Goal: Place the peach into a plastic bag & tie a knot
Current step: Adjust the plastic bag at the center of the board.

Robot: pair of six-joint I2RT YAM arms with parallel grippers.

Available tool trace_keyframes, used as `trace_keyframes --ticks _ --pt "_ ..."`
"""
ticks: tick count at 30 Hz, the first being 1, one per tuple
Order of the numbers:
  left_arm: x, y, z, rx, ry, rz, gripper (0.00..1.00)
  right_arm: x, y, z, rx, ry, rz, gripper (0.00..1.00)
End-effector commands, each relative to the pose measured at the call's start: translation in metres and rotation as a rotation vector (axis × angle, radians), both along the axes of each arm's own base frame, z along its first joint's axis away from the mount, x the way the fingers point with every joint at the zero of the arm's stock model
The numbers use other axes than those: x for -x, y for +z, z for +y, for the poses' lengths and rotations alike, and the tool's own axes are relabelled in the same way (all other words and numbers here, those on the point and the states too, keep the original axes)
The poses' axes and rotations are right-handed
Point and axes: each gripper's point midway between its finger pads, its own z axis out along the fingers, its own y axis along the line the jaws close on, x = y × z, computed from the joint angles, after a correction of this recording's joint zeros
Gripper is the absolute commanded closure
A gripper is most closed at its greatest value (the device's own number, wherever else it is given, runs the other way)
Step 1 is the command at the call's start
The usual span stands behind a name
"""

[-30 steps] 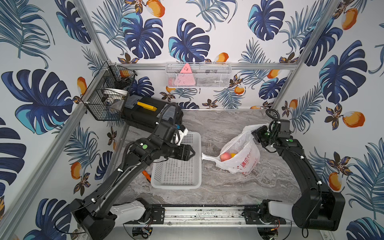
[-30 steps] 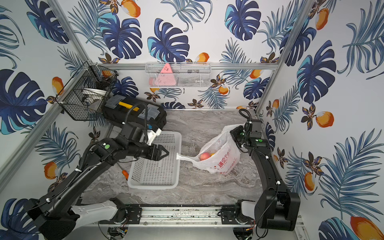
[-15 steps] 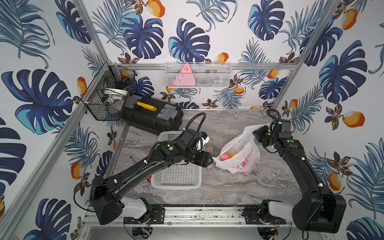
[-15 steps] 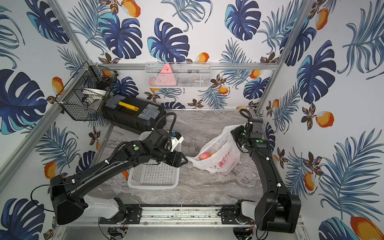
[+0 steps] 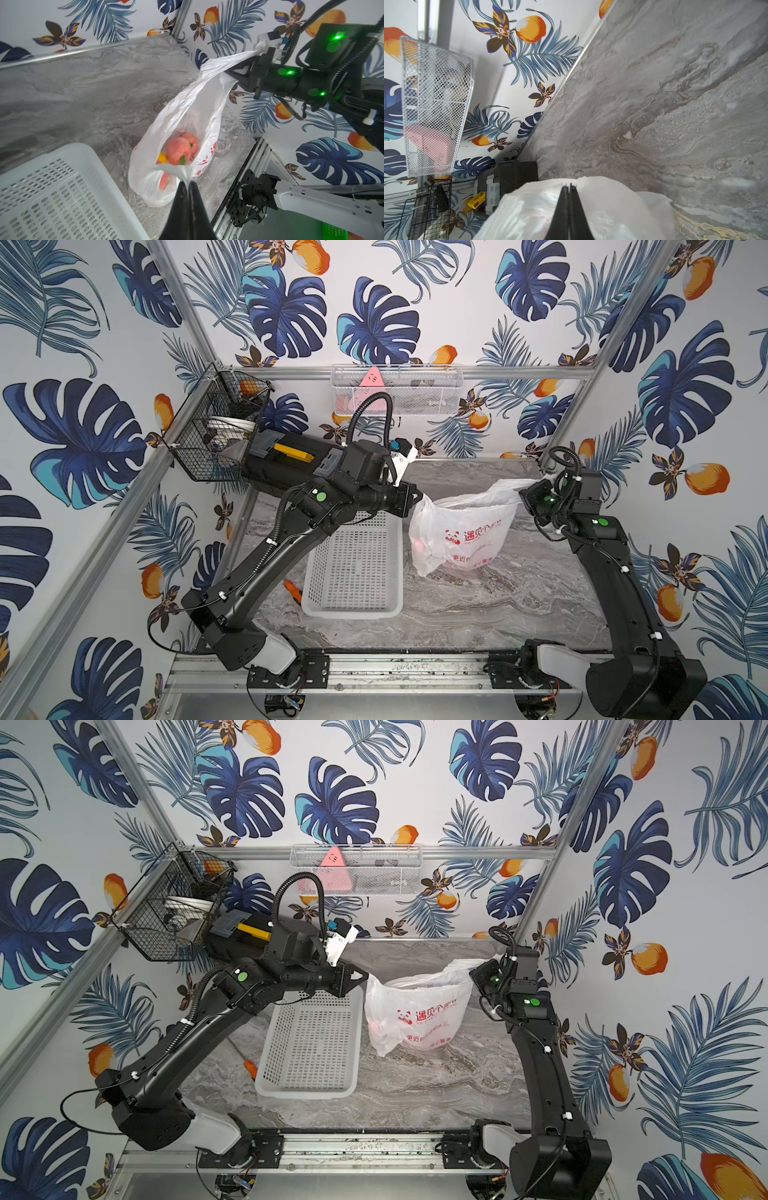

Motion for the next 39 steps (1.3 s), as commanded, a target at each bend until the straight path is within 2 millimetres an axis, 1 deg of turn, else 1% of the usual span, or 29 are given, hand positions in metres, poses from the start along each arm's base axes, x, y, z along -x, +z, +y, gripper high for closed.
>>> trace_keyframes --ticks 1,3,4,5,6,7,9,11,13,14,15,16,17,19,21,22,24,25,27,28,30,31,32,34,37,39 --pt "0.007 -0.018 -0.013 -0.021 -0.097 0.071 1.0 0.011 0.006 -0.001 0.009 -0.006 0.015 1.0" --pt "0.007 -0.015 -0.018 0.002 -0.109 0.077 1.0 0.013 0.023 0.006 -0.028 0.014 -0.021 1.0" --pt "0.007 -0.01 -0.018 0.014 -0.107 0.062 1.0 0.016 0.034 0.008 -0.038 0.024 -0.041 1.0" --pt "0.006 -0.002 -0.017 0.025 -0.102 0.035 1.0 0.02 0.041 0.01 -0.041 0.034 -0.048 1.0" --pt "0.005 0.005 -0.016 0.038 -0.097 0.011 1.0 0.022 0.043 0.011 -0.041 0.034 -0.048 1.0" --pt "0.005 0.009 -0.015 0.047 -0.098 -0.011 1.0 0.025 0.041 0.009 -0.036 0.029 -0.04 1.0" --pt "0.005 0.003 -0.019 0.058 -0.12 -0.033 1.0 0.028 0.025 0.003 -0.007 0.004 -0.01 1.0" --pt "0.005 -0.015 -0.029 0.065 -0.173 -0.017 0.98 0.03 -0.005 0.0 0.012 -0.007 0.062 1.0" --pt "0.001 -0.033 -0.035 0.044 -0.199 0.0 0.98 0.03 -0.022 -0.002 0.025 -0.002 0.108 0.98" --pt "-0.001 -0.04 -0.038 0.025 -0.212 0.005 0.98 0.03 -0.024 -0.002 0.037 0.003 0.115 0.96" --pt "-0.002 -0.045 -0.039 0.004 -0.225 0.007 0.97 0.029 -0.021 -0.002 0.05 0.011 0.111 0.93" --pt "-0.004 -0.049 -0.039 -0.023 -0.238 0.007 0.96 0.028 -0.013 -0.003 0.069 0.023 0.103 0.87" --pt "-0.005 -0.05 -0.039 -0.046 -0.251 0.005 0.96 0.027 -0.001 -0.004 0.097 0.034 0.082 0.8" --pt "-0.005 -0.053 -0.039 -0.078 -0.278 0.005 0.95 0.027 0.02 -0.004 0.152 0.064 0.048 0.7" --pt "-0.006 -0.051 -0.038 -0.084 -0.295 -0.004 0.93 0.028 0.046 -0.003 0.21 0.104 0.008 0.6" --pt "-0.006 -0.049 -0.038 -0.079 -0.305 -0.009 0.92 0.03 0.057 -0.001 0.232 0.127 -0.009 0.56" --pt "-0.006 -0.046 -0.037 -0.066 -0.321 -0.018 0.89 0.033 0.077 0.004 0.263 0.177 -0.044 0.53" --pt "-0.006 -0.045 -0.036 -0.065 -0.33 -0.027 0.89 0.035 0.085 0.011 0.273 0.218 -0.066 0.52" --pt "-0.007 -0.046 -0.034 -0.073 -0.337 -0.032 0.89 0.038 0.099 0.033 0.278 0.327 -0.125 0.51" --pt "-0.009 -0.047 -0.032 -0.079 -0.339 -0.03 0.89 0.041 0.105 0.051 0.278 0.411 -0.17 0.51" --pt "-0.012 -0.05 -0.029 -0.09 -0.339 -0.021 0.9 0.047 0.108 0.084 0.301 0.54 -0.223 0.5" --pt "-0.013 -0.05 -0.027 -0.094 -0.338 -0.02 0.9 0.051 0.105 0.104 0.326 0.62 -0.251 0.5" --pt "-0.013 -0.05 -0.026 -0.098 -0.34 -0.019 0.9 0.054 0.101 0.119 0.348 0.683 -0.275 0.5" --pt "-0.014 -0.048 -0.022 -0.111 -0.341 -0.037 0.9 0.063 0.082 0.154 0.376 0.824 -0.302 0.47" --pt "-0.013 -0.044 -0.019 -0.126 -0.353 -0.071 0.9 0.076 0.06 0.196 0.419 0.993 -0.357 0.42" --pt "-0.011 -0.042 -0.019 -0.123 -0.373 -0.085 0.9 0.081 0.051 0.217 0.466 1.068 -0.398 0.4"
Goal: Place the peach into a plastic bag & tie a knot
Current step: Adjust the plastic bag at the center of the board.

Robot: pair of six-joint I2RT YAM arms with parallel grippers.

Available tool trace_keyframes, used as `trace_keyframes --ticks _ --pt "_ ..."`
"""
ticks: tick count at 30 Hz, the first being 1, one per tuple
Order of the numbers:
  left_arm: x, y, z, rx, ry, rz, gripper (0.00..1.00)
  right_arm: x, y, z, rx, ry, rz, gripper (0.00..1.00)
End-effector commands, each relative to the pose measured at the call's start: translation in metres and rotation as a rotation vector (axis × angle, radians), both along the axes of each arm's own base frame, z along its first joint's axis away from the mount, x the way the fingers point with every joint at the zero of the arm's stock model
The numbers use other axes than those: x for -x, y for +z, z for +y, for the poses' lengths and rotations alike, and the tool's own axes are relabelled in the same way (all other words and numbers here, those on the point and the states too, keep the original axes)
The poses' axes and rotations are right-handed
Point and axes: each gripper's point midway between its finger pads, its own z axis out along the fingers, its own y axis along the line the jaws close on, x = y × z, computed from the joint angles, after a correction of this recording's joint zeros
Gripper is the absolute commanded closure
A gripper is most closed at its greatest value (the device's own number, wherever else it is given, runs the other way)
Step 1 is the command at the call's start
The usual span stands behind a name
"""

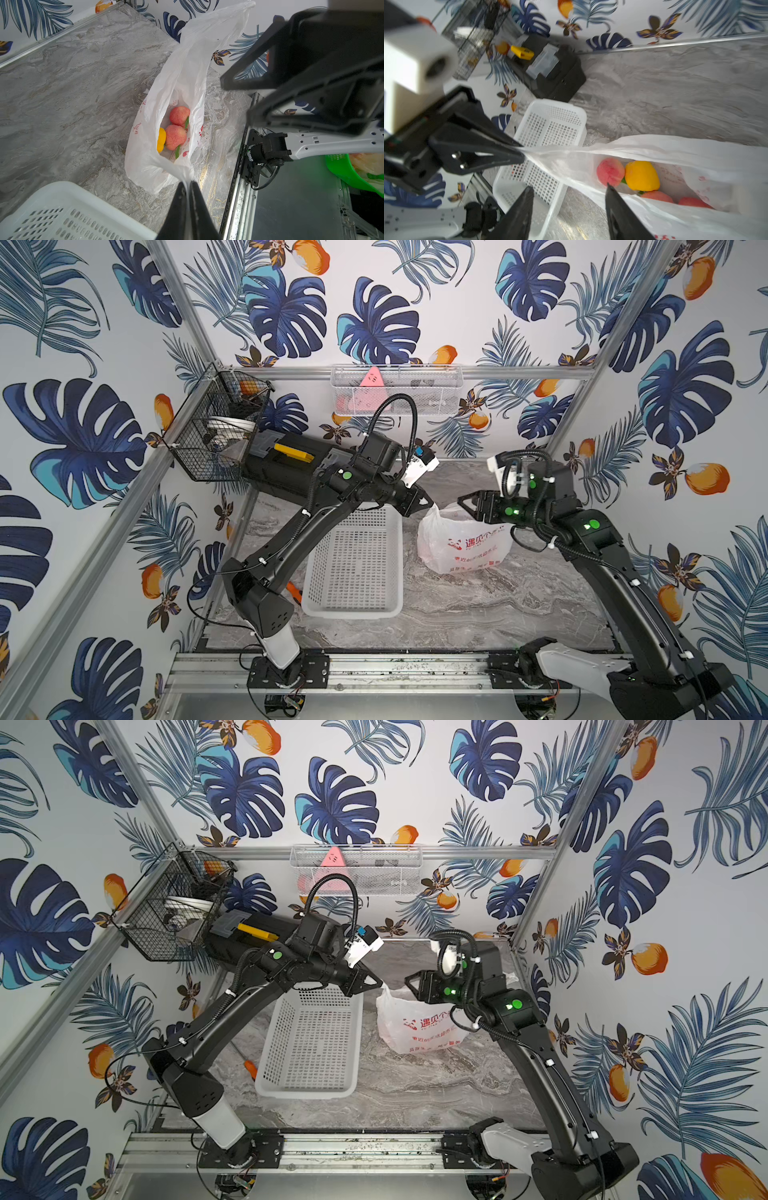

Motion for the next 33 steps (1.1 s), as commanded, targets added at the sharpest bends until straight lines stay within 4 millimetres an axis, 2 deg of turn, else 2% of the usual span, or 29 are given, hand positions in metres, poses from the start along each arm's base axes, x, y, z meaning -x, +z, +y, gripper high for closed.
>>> trace_keyframes --ticks 1,4,10,19,24,28,33 --pt "0.007 0.007 0.001 0.001 -0.062 -0.043 0.9 0.003 0.006 0.038 0.048 0.181 -0.182 0.39" --pt "0.012 0.008 -0.002 0.009 -0.098 -0.037 0.9 0.003 -0.005 0.057 0.121 0.249 -0.241 0.36" --pt "0.018 0.009 -0.003 0.018 -0.133 -0.034 0.9 -0.019 -0.032 0.065 0.22 0.258 -0.231 0.39" --pt "0.024 0.011 -0.006 0.041 -0.175 -0.02 0.9 -0.029 -0.038 0.078 0.157 0.262 -0.234 0.42" --pt "0.026 0.016 -0.008 0.083 -0.184 -0.003 0.86 -0.038 -0.042 0.084 0.083 0.233 -0.223 0.57" --pt "0.022 0.027 -0.003 0.147 -0.159 0.004 0.74 -0.042 -0.038 0.079 0.029 0.185 -0.238 0.73" --pt "0.018 0.043 0.007 0.216 -0.121 -0.016 0.56 -0.043 -0.033 0.072 -0.005 0.148 -0.249 0.84"
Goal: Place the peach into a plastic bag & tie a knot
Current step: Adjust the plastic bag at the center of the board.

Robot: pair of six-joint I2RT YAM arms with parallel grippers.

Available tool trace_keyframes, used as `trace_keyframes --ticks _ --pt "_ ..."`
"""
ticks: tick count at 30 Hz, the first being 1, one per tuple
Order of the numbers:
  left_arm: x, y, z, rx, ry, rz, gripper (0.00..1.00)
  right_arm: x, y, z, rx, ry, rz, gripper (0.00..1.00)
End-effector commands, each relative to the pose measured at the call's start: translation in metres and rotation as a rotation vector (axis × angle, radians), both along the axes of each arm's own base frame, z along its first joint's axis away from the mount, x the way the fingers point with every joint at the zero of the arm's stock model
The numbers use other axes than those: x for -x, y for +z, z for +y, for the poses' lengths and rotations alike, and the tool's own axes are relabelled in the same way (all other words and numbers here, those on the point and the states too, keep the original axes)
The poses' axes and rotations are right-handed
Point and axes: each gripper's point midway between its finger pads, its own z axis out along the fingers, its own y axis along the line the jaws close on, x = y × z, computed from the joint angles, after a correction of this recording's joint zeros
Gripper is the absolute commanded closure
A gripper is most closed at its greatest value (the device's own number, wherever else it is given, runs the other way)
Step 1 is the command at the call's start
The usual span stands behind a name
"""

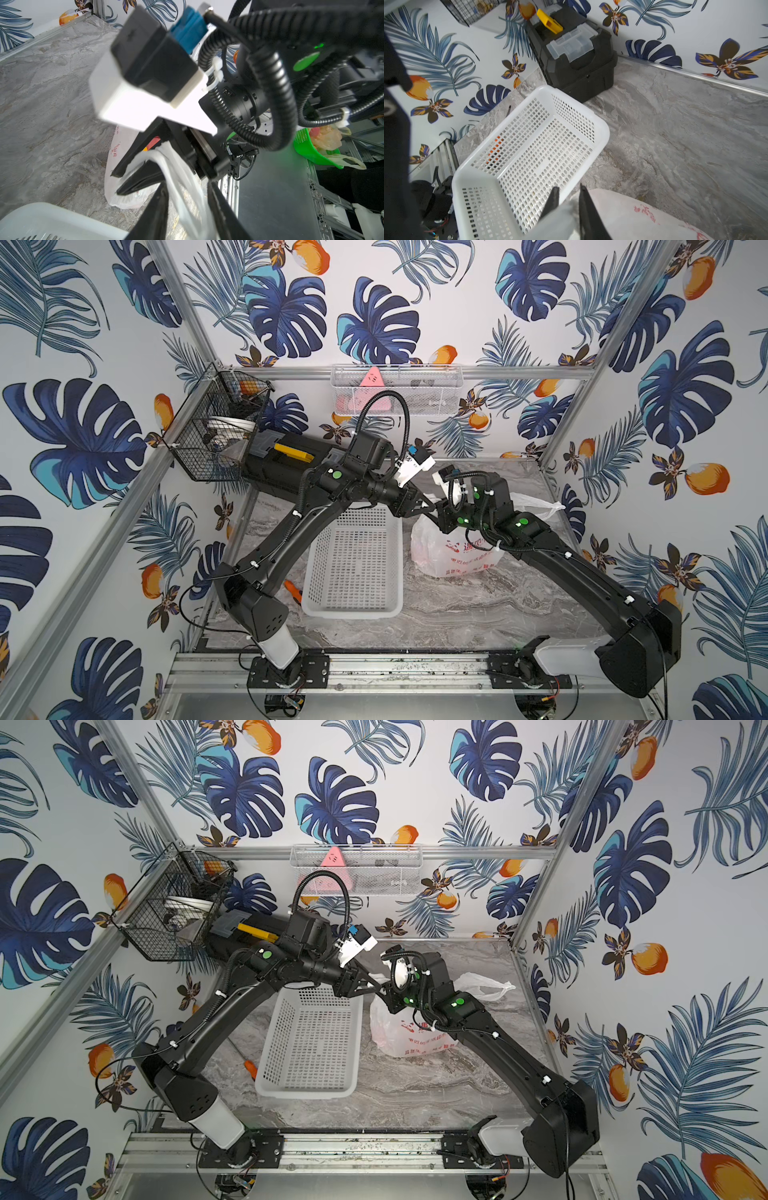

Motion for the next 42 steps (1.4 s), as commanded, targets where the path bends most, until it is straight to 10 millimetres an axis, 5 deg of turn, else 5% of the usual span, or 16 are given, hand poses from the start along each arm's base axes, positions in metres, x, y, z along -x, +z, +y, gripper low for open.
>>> trace_keyframes --ticks 1,5,9,15,23,35,42 --pt "-0.003 0.023 0.005 0.098 0.023 -0.027 0.53 -0.006 0.02 0.001 -0.08 -0.026 -0.045 0.86" --pt "-0.029 0.024 0.04 0.141 0.214 -0.065 0.35 -0.005 0.024 -0.001 -0.096 -0.036 -0.046 0.87" --pt "-0.036 -0.012 0.057 0.122 0.297 -0.084 0.26 -0.005 0.026 -0.005 -0.101 -0.05 -0.041 0.88" --pt "-0.035 -0.057 0.045 0.125 0.299 -0.098 0.23 -0.006 0.037 -0.011 -0.129 -0.095 -0.031 0.86" --pt "-0.023 -0.06 0.014 0.25 0.254 -0.223 0.13 -0.005 0.05 -0.011 -0.198 -0.129 0.026 0.84" --pt "-0.022 -0.063 -0.015 0.274 0.143 -0.213 0.16 -0.006 0.058 -0.009 -0.217 -0.135 0.064 0.85" --pt "-0.018 -0.077 -0.019 0.253 0.095 -0.218 0.37 -0.009 0.064 -0.018 -0.18 -0.179 0.046 0.81"
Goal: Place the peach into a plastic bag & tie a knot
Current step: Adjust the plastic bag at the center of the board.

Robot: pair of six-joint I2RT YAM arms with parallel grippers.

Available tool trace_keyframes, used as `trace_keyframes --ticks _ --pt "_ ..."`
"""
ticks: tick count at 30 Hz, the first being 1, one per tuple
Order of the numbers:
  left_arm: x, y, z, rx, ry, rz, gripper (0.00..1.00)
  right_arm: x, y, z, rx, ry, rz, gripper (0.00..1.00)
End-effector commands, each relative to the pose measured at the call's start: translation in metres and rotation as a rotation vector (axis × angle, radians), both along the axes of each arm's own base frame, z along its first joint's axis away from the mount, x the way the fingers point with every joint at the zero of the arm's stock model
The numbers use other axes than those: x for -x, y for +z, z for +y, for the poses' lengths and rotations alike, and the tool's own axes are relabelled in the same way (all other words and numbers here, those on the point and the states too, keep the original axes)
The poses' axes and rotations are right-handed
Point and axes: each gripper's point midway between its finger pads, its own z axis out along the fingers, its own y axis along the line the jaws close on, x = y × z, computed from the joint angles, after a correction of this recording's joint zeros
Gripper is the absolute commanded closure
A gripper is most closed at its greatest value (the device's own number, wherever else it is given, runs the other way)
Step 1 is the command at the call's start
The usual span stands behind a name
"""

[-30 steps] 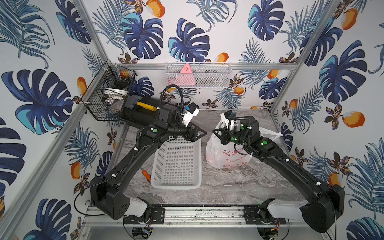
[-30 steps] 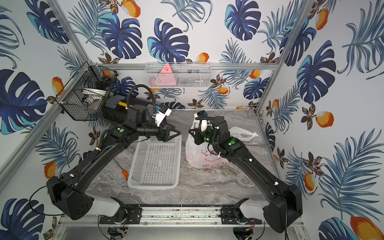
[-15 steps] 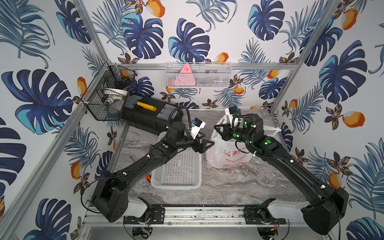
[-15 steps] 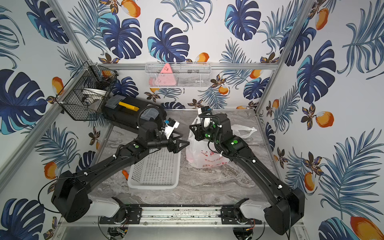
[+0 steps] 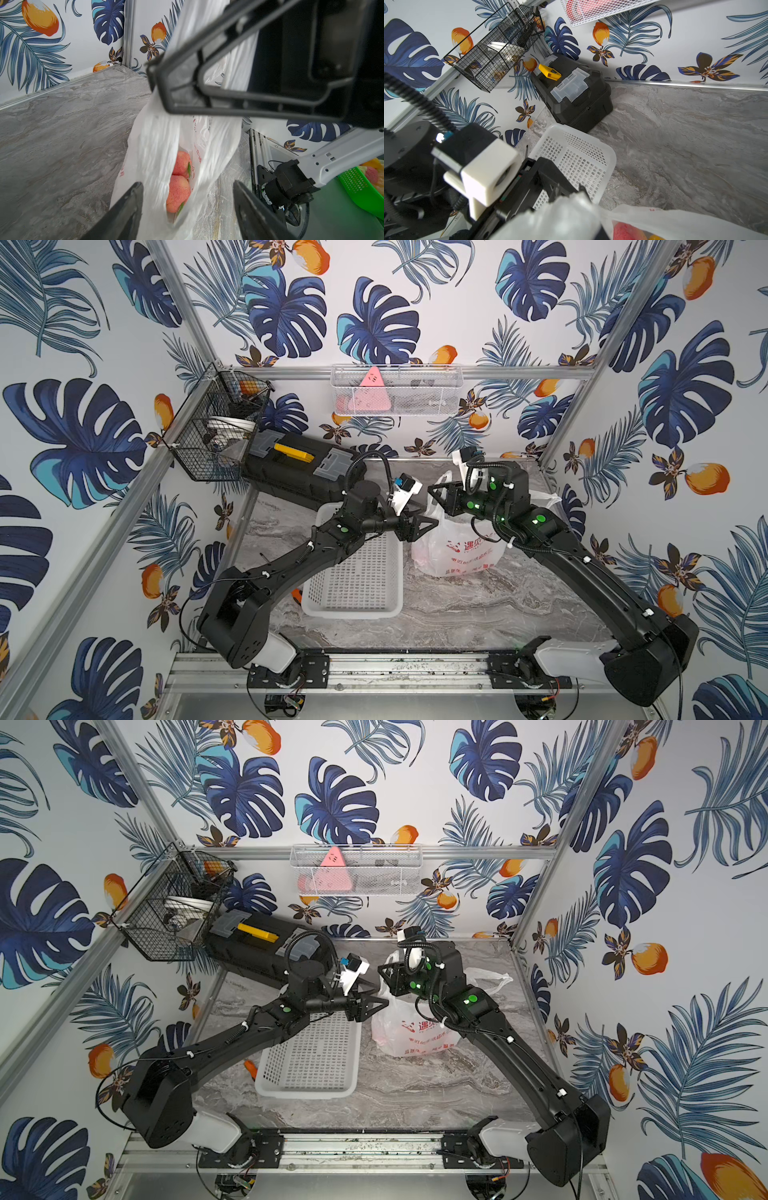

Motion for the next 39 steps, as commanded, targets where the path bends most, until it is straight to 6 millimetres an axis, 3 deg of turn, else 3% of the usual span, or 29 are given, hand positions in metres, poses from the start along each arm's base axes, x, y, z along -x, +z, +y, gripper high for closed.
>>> trace_keyframes --ticks 1,6,13,14,21,27,32,39 --pt "0.002 0.003 -0.003 0.002 -0.043 -0.051 0.4 0.0 0.001 -0.008 0.034 -0.031 -0.002 0.8" --pt "0.002 -0.001 -0.002 -0.011 -0.044 -0.075 0.63 -0.001 -0.004 -0.023 0.076 -0.057 0.028 0.74" --pt "-0.008 -0.001 0.006 0.004 -0.019 -0.067 0.82 0.008 0.0 -0.028 0.09 0.004 0.068 0.61" --pt "-0.01 0.001 0.008 0.012 -0.015 -0.066 0.84 0.003 0.0 -0.036 0.093 -0.013 0.075 0.62" --pt "-0.009 -0.001 0.007 0.026 -0.036 -0.051 0.92 0.002 0.007 -0.032 0.038 0.01 0.085 0.89" --pt "-0.006 -0.003 0.008 0.023 -0.04 -0.049 0.97 0.001 0.012 -0.036 0.003 0.003 0.093 0.93" --pt "-0.006 -0.003 0.007 0.025 -0.046 -0.049 0.99 -0.001 0.011 -0.043 -0.005 -0.018 0.104 0.78" --pt "-0.007 -0.004 0.006 0.043 -0.046 -0.031 1.0 0.008 0.024 -0.032 -0.032 0.069 0.077 0.59"
